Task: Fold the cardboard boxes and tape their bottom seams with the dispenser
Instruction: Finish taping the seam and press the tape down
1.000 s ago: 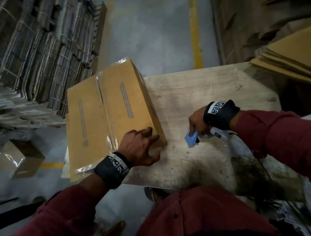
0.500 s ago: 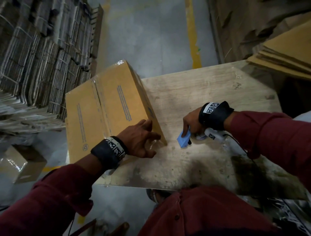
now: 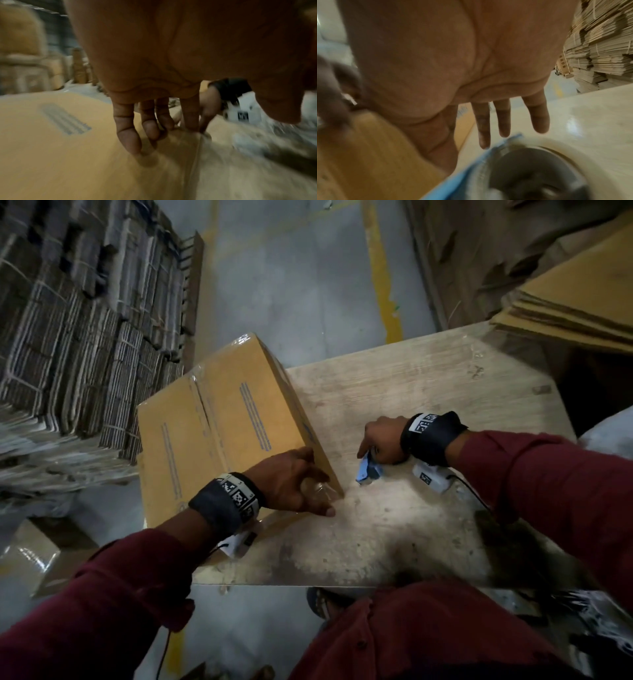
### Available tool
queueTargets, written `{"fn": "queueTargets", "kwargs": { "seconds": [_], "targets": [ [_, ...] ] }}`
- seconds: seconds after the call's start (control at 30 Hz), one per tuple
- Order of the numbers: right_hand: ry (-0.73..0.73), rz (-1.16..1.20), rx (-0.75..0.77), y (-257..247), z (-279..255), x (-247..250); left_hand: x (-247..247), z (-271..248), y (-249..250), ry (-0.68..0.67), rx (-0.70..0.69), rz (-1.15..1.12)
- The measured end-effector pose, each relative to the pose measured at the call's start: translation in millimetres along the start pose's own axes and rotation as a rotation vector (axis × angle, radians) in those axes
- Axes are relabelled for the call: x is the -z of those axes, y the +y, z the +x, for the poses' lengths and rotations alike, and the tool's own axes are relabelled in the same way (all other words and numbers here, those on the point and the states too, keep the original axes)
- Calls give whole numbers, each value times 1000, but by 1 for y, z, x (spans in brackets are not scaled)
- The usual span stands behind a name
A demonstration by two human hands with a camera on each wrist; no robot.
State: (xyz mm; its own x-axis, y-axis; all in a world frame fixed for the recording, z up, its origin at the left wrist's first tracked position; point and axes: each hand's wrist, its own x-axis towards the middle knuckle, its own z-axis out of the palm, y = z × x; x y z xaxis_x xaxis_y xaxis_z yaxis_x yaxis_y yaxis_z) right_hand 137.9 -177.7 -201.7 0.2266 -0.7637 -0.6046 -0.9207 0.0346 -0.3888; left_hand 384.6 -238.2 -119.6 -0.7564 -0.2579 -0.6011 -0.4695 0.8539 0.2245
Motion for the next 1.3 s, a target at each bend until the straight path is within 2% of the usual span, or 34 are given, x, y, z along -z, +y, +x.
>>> {"fn": "queueTargets", "kwargs": {
  "seconds": [0.1, 0.2, 0.3, 0.43, 0.6, 0.67, 0.77, 0.87, 0.93, 1.1, 1.2, 1.3],
  "targets": [
    [99, -30, 22, -8, -6, -2, 0, 5, 8, -13, -1, 205],
    [146, 28, 77, -15, -16, -6, 0, 13, 11, -49, 25, 263],
    [195, 139, 114, -25, -33, -14, 8, 17, 7, -79, 39, 104],
    [308, 272, 82, -41, -52, -40, 16, 7, -10, 11, -67, -106],
    [581, 618, -42, -75, -64, -90, 6, 0, -42, 201, -218, -95],
    [645, 738, -82, -99, -60, -114, 5, -3, -47, 179, -284, -91],
    [738, 895, -158, -138, -42, -149, 0, -10, -40, 96, -320, 155],
    [945, 1047, -217, -175, -20, -177, -4, -12, -42, 91, -326, 322],
    [1057, 1130, -268, -195, -8, -188, -1, -11, -45, 100, -333, 341],
    [1198, 1214, -324, -229, 16, -202, -3, -14, -46, 95, -349, 348],
    [1286, 1198, -338, -236, 22, -203, -6, -12, -49, 93, -343, 363],
    [1430, 1330, -444, -237, 23, -207, -7, -14, -48, 93, -326, 350]
  ]
}}
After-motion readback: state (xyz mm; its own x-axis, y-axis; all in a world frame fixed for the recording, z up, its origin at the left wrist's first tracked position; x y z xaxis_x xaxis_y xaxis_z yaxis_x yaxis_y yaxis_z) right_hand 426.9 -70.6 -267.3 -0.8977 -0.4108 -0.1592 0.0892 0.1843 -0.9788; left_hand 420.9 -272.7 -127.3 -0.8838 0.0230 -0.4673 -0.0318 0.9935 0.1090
